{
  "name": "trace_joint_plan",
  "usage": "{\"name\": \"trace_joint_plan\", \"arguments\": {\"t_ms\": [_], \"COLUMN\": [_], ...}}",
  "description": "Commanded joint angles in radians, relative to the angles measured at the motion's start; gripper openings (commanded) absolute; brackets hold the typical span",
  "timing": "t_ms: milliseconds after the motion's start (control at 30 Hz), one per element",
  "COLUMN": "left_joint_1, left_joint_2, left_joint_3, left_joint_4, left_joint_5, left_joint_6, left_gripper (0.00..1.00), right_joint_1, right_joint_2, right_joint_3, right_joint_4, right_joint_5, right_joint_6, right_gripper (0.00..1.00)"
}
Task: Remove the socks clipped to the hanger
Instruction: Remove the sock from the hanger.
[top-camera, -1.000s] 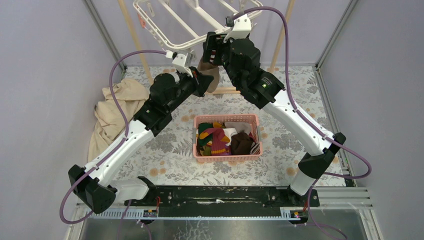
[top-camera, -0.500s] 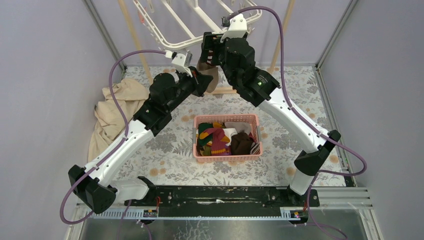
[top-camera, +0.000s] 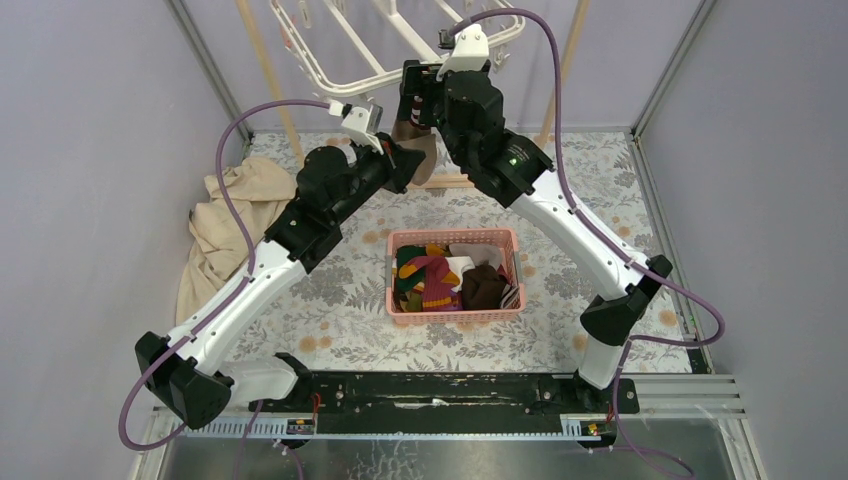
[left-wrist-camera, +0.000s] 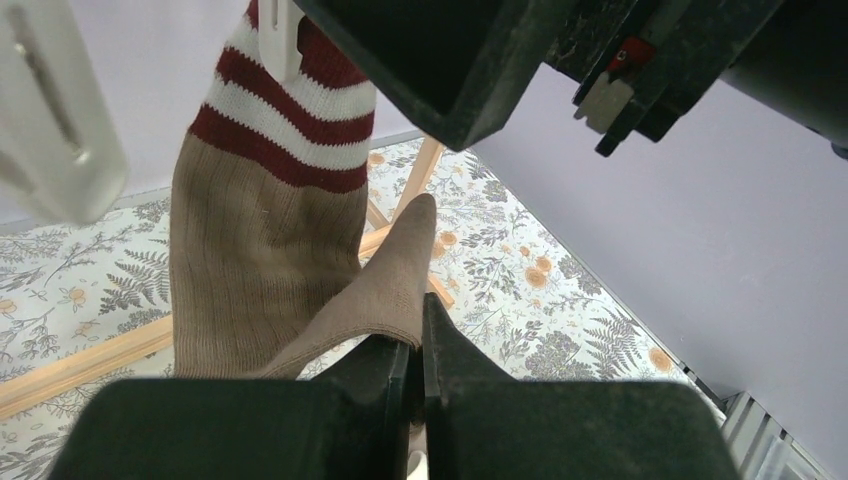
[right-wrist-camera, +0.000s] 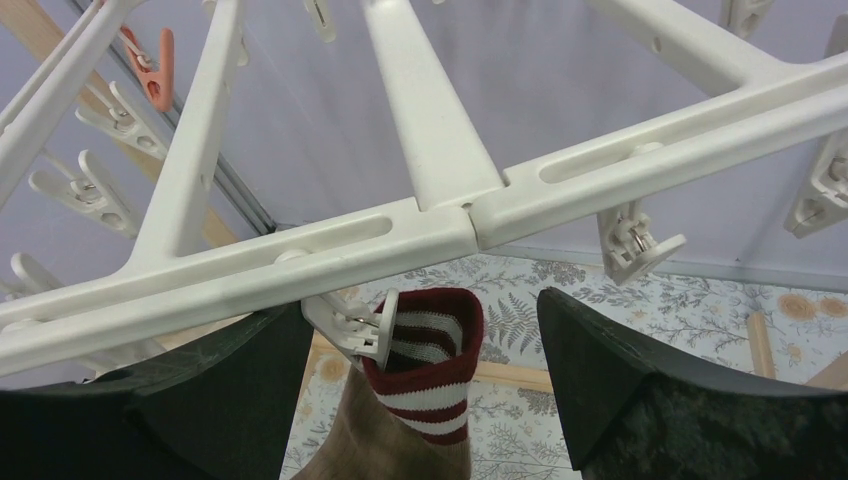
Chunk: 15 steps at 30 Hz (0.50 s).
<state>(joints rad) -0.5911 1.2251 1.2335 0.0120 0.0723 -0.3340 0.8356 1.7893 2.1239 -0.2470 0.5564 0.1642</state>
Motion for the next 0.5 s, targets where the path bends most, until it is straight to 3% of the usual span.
{"name": "trace_joint_plan", "arguments": {"t_ms": [0, 467], "left_joint_1": [0.010, 0.014], "left_joint_2": [-0.018, -0.018], "left_joint_3": [0.020, 0.005], "left_joint_4": [0.029, 0.039], "left_joint_5": [0.014, 0.026], "left_joint_6": [0.000, -0.007], "left_gripper": [0.07, 0.06], "right_joint_1": [-0.006, -0.006], "right_joint_2": [0.006, 0.018], "right_joint_3": [0.063, 0.061], "right_joint_4": [0.028, 0.074], "right_joint_5": [-0.006, -0.007], "right_joint_6": [-0.003, -0.003], "right_gripper": [0.88, 0.82]}}
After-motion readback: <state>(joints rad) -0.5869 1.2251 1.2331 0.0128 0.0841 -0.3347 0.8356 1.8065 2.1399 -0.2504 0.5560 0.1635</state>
